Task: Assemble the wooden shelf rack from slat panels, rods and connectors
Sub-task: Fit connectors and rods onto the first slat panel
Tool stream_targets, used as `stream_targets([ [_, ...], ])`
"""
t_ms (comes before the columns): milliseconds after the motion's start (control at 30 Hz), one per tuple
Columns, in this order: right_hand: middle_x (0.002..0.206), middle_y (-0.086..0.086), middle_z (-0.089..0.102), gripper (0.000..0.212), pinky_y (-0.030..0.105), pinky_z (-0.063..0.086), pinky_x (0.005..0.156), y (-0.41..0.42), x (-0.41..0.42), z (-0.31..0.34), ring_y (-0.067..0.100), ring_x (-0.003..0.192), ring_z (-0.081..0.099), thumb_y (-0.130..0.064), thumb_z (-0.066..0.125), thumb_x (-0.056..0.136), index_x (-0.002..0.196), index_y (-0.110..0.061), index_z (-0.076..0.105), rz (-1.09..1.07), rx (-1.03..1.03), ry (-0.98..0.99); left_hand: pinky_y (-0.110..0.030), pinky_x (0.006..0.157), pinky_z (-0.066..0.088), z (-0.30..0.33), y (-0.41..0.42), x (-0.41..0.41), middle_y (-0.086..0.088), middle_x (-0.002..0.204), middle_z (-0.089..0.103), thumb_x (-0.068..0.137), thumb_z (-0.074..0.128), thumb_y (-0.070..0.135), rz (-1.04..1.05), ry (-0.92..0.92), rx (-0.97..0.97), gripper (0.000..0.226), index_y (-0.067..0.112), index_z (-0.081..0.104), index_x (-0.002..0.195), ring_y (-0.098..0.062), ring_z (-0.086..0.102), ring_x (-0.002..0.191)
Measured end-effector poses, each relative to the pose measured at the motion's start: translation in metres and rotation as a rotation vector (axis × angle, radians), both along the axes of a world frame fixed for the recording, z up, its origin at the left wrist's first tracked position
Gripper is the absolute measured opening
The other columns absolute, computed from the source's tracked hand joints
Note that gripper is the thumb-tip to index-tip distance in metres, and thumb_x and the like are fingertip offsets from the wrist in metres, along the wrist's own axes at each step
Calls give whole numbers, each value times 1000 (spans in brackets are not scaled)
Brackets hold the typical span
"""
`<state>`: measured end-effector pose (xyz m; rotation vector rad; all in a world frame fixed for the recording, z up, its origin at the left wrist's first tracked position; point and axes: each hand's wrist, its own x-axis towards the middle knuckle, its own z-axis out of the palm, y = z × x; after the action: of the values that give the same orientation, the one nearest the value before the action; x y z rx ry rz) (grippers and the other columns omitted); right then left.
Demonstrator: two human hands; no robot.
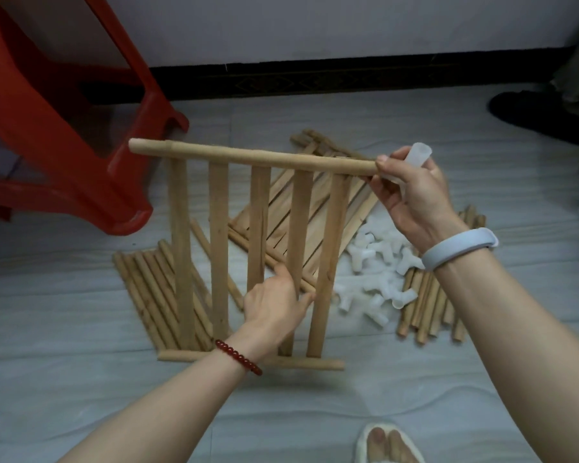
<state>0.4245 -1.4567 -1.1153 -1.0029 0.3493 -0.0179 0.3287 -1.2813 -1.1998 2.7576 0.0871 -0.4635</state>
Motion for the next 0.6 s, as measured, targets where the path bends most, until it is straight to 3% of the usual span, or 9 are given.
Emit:
stream_targets([
  [133,60,-4,62,26,20,52,59,-18,-21,6,19,67,65,5,61,83,72,-16,52,21,-48,-53,-37,73,52,1,-17,-5,-4,90,64,96,44,43,-40,49,-80,35,11,49,110,-26,64,87],
  [367,65,-2,61,24,20,54,64,-32,-73,17,11,64,64,6,58,85,75,-15,53,42,-91,-61,-33,65,49,24,-23,-22,-10,89,64,100,36,26,-141,127,-239,31,8,61,105,-27,62,79],
  [467,65,-1,59,26,20,54,63,-32,-91,13,8,62,62,7,57,86,74,-15,52,50,-105,-40,-37,68,50,50,-21,-30,-9,83,61,99,36,23,-181,116,-180,28,11,59,91,-30,60,79],
  [533,65,-1,60,26,19,54,63,-35,-98,11,9,63,61,8,57,86,73,-15,53,42,-99,-35,-34,63,48,73,-22,-35,-3,71,56,98,39,27,-290,-11,-72,29,14,57,78,-27,60,74],
  [600,65,-1,62,25,19,54,62,-39,-101,9,9,65,62,8,57,85,74,-14,54,58,-103,-51,-33,58,49,100,-24,-37,0,64,57,96,45,28,-417,-389,-113,33,13,59,71,-23,59,64],
])
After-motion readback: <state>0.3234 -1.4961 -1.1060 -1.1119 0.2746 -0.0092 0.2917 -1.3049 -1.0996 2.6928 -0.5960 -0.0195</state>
